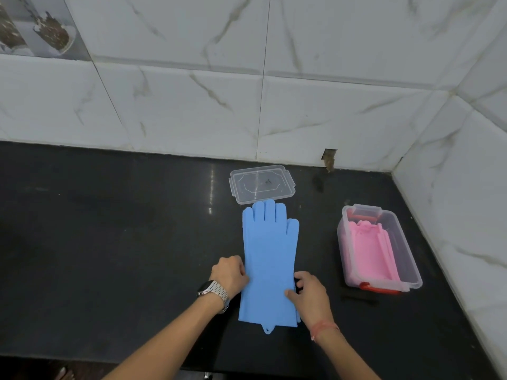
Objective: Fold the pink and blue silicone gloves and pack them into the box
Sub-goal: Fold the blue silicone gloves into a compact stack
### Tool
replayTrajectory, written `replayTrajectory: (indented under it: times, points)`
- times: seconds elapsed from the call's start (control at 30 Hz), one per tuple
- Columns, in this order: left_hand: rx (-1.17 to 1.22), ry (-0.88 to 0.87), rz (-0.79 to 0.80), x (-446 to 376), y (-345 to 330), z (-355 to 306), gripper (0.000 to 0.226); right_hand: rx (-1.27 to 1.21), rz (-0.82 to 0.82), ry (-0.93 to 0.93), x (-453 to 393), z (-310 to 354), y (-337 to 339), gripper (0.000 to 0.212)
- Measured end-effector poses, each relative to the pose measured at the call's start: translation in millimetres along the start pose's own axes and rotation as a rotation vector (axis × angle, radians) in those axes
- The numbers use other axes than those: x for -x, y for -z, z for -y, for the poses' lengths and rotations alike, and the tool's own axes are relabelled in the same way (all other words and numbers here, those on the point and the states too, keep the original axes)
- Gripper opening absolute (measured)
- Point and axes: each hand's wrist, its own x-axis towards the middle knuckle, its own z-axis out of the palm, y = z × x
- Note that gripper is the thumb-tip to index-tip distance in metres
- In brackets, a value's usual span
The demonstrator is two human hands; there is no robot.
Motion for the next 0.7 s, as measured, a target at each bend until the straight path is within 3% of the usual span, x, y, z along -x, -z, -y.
replayTrajectory:
  times: [0.1, 0.2, 0.27, 0.33, 0.4, 0.53, 0.7]
  points:
    - [0.068, 0.005, 0.001, 4.9, -3.1, 4.1, 0.018, -0.024, -0.018, -0.015, 5.6, -0.2, -2.5, 0.016]
    - [0.167, -0.014, 0.019, 8.4, -4.3, 10.0, 0.025, -0.203, 0.032, -0.082, 10.5, 0.8, 1.3, 0.022]
    - [0.239, -0.073, 0.018, 9.9, -5.6, 15.6, 0.019, -0.28, 0.07, -0.106, 16.9, 1.6, 3.9, 0.027]
    - [0.13, -0.195, -0.078, 10.8, -5.1, 24.6, 0.006, -0.377, 0.088, -0.127, 23.3, 3.7, 6.5, 0.032]
    - [-0.057, -0.376, -0.185, 11.2, -5.9, 36.1, 0.028, -0.539, 0.136, -0.158, 28.0, 8.9, 10.6, 0.032]
    - [-0.234, -0.694, -0.18, 10.1, -11.8, 56.2, 0.073, -0.871, 0.233, -0.174, 32.6, 20.3, 17.7, 0.032]
    - [-0.226, -0.808, -0.17, 8.1, -19.0, 49.1, 0.074, -1.308, 0.302, -0.207, 34.8, 33.8, 22.2, 0.028]
